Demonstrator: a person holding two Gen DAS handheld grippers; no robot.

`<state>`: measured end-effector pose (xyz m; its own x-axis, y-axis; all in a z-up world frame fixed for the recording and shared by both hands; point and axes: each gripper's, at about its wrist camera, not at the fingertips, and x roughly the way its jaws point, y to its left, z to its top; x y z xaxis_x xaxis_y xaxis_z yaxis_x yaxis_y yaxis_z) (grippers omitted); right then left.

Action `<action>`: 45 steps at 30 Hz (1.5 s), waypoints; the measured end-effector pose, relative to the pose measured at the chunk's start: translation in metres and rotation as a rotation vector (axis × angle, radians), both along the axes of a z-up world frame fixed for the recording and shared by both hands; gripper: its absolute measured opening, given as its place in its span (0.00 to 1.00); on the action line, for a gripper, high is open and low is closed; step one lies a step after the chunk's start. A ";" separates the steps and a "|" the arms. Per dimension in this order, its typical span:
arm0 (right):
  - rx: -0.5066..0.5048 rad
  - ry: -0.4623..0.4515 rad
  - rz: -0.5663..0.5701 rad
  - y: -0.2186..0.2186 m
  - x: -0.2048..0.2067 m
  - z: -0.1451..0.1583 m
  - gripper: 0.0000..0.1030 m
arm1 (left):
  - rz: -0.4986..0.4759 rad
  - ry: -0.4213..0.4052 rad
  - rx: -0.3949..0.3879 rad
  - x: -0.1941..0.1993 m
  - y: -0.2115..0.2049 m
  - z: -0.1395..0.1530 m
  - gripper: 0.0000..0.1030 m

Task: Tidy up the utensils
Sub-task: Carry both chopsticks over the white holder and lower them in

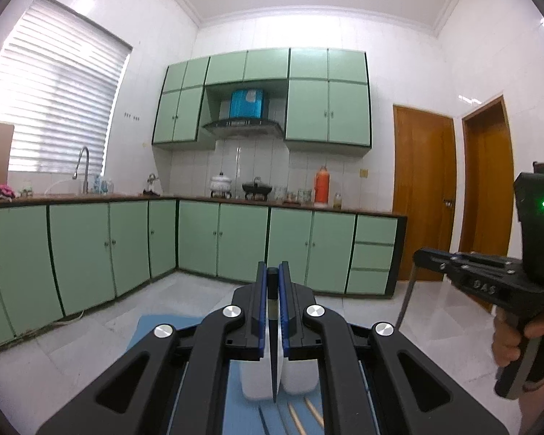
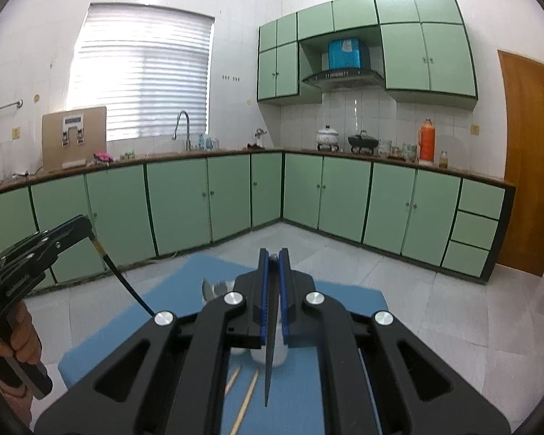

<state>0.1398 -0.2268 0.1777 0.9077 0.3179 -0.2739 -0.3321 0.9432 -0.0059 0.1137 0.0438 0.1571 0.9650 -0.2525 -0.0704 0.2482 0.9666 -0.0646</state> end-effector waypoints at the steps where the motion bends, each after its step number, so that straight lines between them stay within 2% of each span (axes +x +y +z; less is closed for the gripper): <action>1: 0.007 -0.010 -0.003 0.001 0.006 0.006 0.04 | 0.000 -0.016 -0.004 0.004 -0.001 0.008 0.06; 6: 0.030 -0.062 -0.026 0.004 0.038 0.034 0.04 | 0.007 -0.073 0.000 0.029 -0.010 0.032 0.06; 11: 0.034 -0.085 -0.055 0.008 0.077 0.042 0.04 | 0.004 -0.096 -0.014 0.061 -0.017 0.044 0.06; 15: 0.041 -0.066 -0.078 0.011 0.114 0.026 0.04 | 0.020 -0.067 -0.005 0.097 -0.027 0.032 0.06; 18: 0.042 -0.012 -0.074 0.013 0.136 0.004 0.04 | 0.021 -0.022 -0.002 0.121 -0.029 0.017 0.06; 24: 0.071 0.079 -0.055 0.017 0.154 -0.037 0.04 | 0.033 0.071 0.009 0.158 -0.030 -0.016 0.06; 36: 0.121 0.163 -0.067 0.015 0.158 -0.078 0.05 | 0.060 0.156 0.017 0.179 -0.018 -0.054 0.06; 41: 0.153 0.169 -0.082 0.004 0.155 -0.080 0.05 | 0.065 0.190 0.000 0.180 -0.009 -0.064 0.06; 43: 0.155 0.171 -0.104 0.001 0.153 -0.082 0.09 | 0.066 0.198 -0.009 0.178 -0.005 -0.067 0.10; 45: 0.159 0.177 -0.113 -0.003 0.152 -0.084 0.12 | 0.075 0.194 -0.017 0.175 -0.002 -0.068 0.24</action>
